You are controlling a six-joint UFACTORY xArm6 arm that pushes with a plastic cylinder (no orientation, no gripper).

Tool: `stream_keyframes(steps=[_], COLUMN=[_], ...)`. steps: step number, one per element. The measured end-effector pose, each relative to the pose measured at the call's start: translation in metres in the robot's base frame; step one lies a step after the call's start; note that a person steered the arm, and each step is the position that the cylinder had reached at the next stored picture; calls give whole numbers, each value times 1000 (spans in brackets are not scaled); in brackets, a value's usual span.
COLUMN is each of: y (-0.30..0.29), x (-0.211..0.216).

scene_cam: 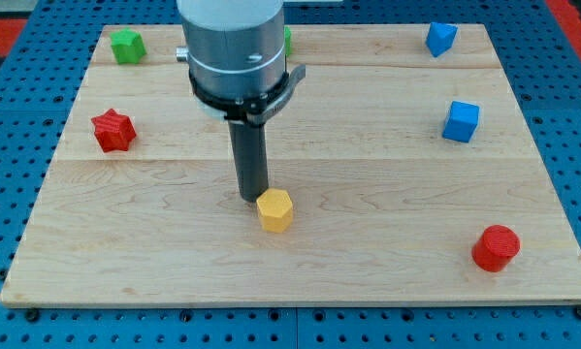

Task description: Push the yellow hexagon down a bit

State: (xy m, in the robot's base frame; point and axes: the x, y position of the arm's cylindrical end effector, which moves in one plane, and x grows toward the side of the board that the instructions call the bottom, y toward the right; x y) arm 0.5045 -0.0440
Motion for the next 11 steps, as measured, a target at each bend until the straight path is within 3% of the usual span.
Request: stream_keyframes(steps=[1,4,6,7,9,10,11], y=[0,17,33,33,33,33,31], x=[24,-17,-10,22,25,15,-49])
